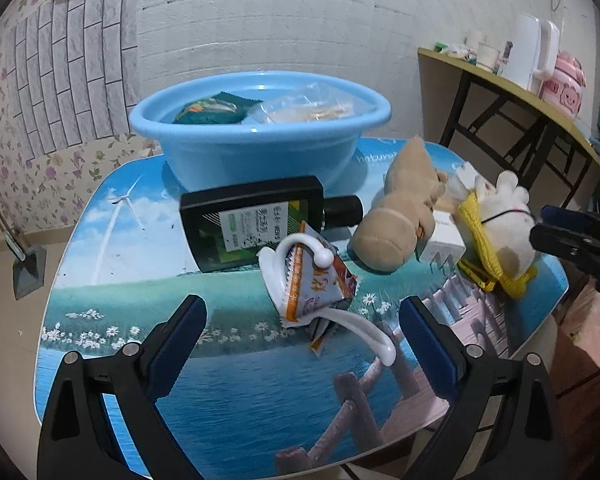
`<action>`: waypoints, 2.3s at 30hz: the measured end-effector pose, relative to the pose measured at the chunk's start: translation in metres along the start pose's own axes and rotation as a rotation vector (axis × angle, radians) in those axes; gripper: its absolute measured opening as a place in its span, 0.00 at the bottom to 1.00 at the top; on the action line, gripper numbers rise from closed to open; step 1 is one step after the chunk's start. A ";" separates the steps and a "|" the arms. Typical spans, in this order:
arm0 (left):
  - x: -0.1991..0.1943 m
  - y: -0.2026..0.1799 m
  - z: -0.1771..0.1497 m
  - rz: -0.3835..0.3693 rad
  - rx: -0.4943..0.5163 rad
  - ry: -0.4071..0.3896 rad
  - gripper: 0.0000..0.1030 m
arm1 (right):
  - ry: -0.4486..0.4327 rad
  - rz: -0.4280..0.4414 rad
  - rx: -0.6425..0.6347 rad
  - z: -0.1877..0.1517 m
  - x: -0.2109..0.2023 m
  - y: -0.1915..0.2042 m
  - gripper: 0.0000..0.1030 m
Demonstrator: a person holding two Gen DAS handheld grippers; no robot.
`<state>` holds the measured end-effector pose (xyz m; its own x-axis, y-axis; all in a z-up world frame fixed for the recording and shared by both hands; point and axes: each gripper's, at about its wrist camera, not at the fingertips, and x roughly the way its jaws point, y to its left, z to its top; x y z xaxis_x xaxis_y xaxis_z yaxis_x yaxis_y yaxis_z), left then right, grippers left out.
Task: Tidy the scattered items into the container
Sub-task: 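Move left gripper to the white hook while right moves to the bunny plush, then grasp the white plastic hook with left gripper while right grasps the bunny plush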
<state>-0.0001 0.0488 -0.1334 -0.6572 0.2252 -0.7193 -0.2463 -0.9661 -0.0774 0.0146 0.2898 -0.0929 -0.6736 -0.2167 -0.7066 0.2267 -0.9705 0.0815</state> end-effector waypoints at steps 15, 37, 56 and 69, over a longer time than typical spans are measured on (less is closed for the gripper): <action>-0.001 -0.007 -0.007 -0.048 0.070 0.026 0.34 | 0.048 -0.003 -0.001 -0.005 0.011 0.004 0.82; -0.021 0.046 -0.029 0.030 0.004 0.042 0.11 | 0.076 -0.018 0.018 -0.008 0.018 0.002 0.82; -0.008 0.063 -0.014 0.104 0.001 0.010 0.68 | 0.087 -0.035 0.057 -0.005 0.028 -0.001 0.94; 0.011 0.063 -0.009 0.061 0.020 0.041 0.73 | 0.109 -0.070 -0.016 0.001 0.047 0.013 0.96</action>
<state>-0.0168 -0.0111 -0.1520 -0.6418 0.1602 -0.7499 -0.2209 -0.9751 -0.0192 -0.0149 0.2667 -0.1237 -0.6078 -0.1348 -0.7825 0.1935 -0.9809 0.0187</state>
